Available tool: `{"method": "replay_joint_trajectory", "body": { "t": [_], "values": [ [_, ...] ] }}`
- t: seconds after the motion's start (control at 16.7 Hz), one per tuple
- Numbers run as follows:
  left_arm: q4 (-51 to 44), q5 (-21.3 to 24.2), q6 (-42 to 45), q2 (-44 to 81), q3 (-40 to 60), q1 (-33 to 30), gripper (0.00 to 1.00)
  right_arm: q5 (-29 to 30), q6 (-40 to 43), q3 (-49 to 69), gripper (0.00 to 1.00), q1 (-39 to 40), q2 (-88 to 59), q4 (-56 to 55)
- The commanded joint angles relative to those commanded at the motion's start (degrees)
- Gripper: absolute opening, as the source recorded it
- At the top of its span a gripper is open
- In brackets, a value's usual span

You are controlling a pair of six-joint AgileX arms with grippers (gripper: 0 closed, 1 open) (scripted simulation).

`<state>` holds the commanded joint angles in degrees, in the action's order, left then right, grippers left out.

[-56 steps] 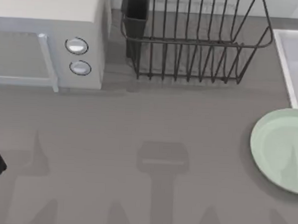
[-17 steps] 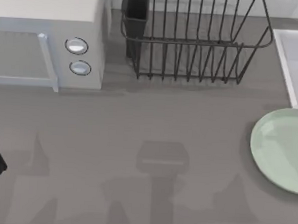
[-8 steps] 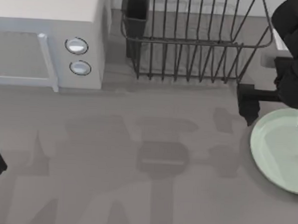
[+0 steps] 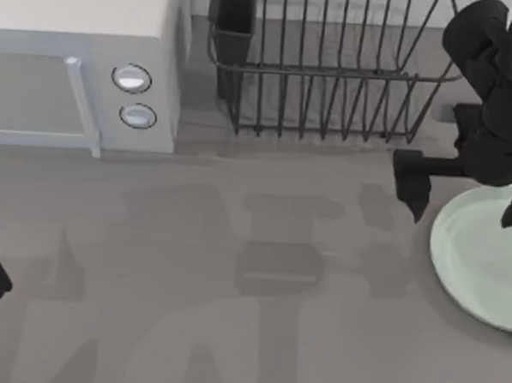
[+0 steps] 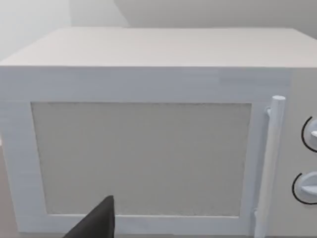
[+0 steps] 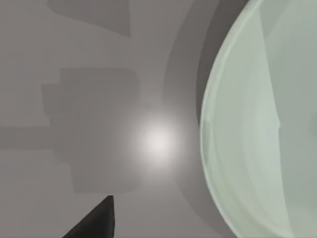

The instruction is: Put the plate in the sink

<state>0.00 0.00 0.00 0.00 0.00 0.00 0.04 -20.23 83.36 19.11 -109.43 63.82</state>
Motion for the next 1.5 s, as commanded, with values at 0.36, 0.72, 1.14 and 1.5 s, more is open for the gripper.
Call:
{"method": "replay_joint_trajectory", "body": {
  "t": [0.36,0.72,1.14,1.5],
  "values": [
    [0.00,0.00,0.00,0.00,0.00,0.00,1.00,0.03,-0.12,-5.63,1.00,0.18,-3.85,-9.71],
    [0.00,0.00,0.00,0.00,0.00,0.00,1.00,0.07,-0.31,-12.40,1.00,0.43,-8.78,-21.09],
    [0.00,0.00,0.00,0.00,0.00,0.00,1.00,0.07,-0.31,-12.41,0.70,0.43,-8.79,-21.09],
    [0.00,0.00,0.00,0.00,0.00,0.00,1.00,0.07,-0.31,-12.41,0.25,0.43,-8.79,-21.09]
  ]
}}
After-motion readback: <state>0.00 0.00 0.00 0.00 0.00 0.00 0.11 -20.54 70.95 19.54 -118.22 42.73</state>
